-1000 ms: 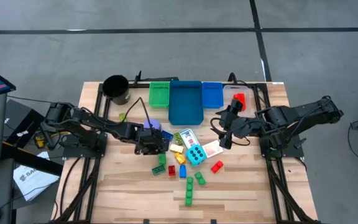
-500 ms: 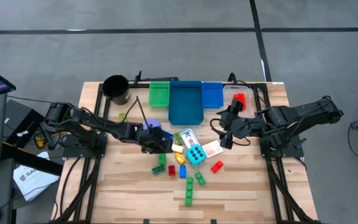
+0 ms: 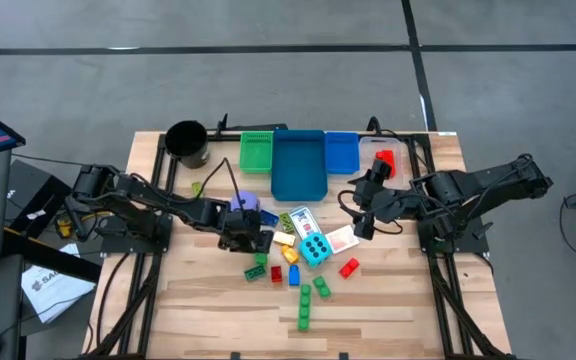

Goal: Pick & Place Toys
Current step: Put the large green game piece into the transparent bin

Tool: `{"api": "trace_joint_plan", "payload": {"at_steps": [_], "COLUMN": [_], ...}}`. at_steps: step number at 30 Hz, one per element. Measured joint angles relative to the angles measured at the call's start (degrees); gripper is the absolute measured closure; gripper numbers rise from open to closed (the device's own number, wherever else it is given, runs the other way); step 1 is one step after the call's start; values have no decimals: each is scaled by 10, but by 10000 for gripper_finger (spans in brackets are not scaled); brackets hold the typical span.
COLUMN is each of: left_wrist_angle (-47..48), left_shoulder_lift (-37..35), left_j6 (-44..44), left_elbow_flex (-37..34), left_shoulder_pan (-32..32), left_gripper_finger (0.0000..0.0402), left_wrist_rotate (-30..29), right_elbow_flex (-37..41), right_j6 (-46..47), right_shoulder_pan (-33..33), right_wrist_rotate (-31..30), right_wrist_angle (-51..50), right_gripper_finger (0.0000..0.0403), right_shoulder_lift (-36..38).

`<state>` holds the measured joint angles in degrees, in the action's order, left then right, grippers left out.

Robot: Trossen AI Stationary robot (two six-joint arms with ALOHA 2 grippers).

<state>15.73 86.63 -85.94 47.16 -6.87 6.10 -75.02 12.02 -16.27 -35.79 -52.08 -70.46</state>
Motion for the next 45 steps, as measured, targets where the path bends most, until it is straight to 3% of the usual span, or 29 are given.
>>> {"api": "trace_joint_plan", "payload": {"at_steps": [9, 20, 31, 41, 45], "left_wrist_angle": [39, 1, -14, -16, 52], "left_shoulder_lift": [0, 0, 0, 0, 0], "left_j6": [-15, -35, -63, -63, -49], "left_elbow_flex": [0, 0, 0, 24, 52], "left_shoulder_pan": [0, 2, 16, 21, 20], "left_gripper_finger": [96, 49, 43, 43, 43], "left_wrist_rotate": [0, 17, 93, 100, 92], "right_elbow_flex": [0, 0, 0, 0, 0], "right_j6": [0, -1, -18, -22, -28], "right_shoulder_pan": [4, 18, 18, 18, 18], "right_wrist_rotate": [0, 0, 0, 0, 0], "right_wrist_angle": [4, 3, 13, 16, 16], "right_gripper_finger": [97, 97, 97, 97, 97], "right_shoulder_lift": [0, 0, 0, 0, 0]}}
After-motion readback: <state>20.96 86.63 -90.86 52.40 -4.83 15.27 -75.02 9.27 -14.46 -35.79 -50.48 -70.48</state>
